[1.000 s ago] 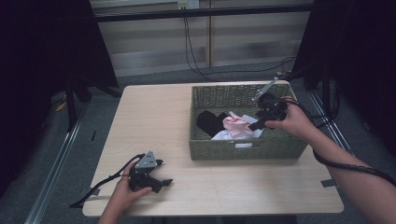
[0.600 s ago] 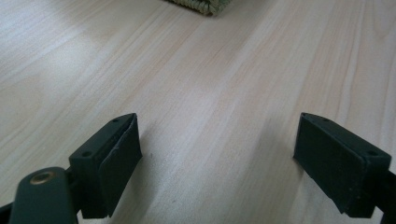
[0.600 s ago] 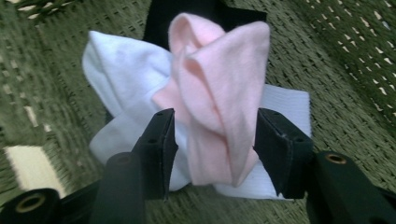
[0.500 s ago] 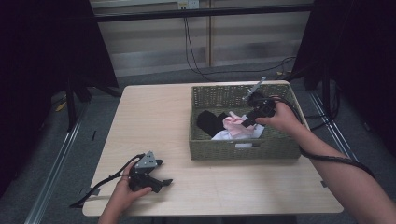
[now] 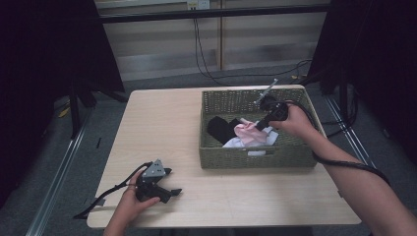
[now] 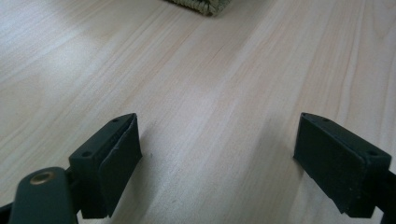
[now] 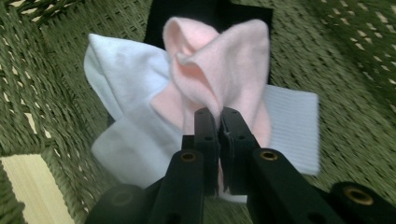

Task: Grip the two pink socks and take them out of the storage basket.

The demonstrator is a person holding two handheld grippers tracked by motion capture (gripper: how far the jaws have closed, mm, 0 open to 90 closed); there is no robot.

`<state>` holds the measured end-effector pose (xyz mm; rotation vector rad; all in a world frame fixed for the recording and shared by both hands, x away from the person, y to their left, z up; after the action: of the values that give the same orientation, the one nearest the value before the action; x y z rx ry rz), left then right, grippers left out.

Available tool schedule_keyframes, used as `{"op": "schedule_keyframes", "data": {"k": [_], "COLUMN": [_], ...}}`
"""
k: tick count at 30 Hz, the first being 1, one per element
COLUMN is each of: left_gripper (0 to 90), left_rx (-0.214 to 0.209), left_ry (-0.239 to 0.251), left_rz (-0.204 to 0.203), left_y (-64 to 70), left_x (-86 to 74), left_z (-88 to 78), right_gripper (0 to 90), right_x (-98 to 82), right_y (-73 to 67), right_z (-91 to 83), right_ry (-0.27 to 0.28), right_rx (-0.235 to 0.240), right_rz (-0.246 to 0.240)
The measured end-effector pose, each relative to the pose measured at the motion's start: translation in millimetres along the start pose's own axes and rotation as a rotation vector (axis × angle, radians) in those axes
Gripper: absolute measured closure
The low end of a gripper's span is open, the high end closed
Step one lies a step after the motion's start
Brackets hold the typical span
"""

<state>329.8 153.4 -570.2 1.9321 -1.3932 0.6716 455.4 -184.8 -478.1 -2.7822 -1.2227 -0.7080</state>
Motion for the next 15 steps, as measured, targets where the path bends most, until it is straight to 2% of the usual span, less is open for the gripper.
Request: {"op": "schedule_keyframes", "data": {"k": [4,5,6,11,14,15], "left_gripper": [14.0,14.0,14.0,14.0,14.0,14.0], "left_rx": [0.000,0.000,0.000,0.000,0.000,0.000], "left_ry": [0.001,-0.001,0.000,0.000,0.000,0.000], "left_rz": [0.000,0.001,0.001,0.000,0.001,0.001], "left_y": [0.0,0.0,0.0,0.0,0.0,-0.1], "left_x": [0.0,0.0,0.0,0.0,0.0,0.0], "left_z": [0.1,0.0,0.0,0.0,0.0,0.0], "right_gripper": [86.5,86.5,86.5,86.6,86.6,86.6], "right_x": [-2.9,-3.5,-3.5,-4.4,-6.2,-6.7], "right_y": [7.7,10.7,12.2,20.1,24.0,24.6], "right_z": [-11.5,-14.5,-18.6,-34.2,-44.2,-48.1], "right_ry": [0.010,0.015,0.016,0.027,0.033,0.035], "right_rx": [0.000,-0.008,-0.011,-0.015,-0.018,-0.014], "right_rz": [0.031,0.022,0.041,0.050,0.039,0.052]}}
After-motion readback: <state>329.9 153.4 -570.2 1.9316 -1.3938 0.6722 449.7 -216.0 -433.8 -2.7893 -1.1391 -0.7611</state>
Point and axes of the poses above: each handheld gripper's, and its own axes: z roughly forward along the jaws, x roughly out of its top, y roughly to its right, the point moved 9 cm from there along z, roughly forward along the jaws, and after that the axes turned 15 degrees about -x, right-handed, at the moved point
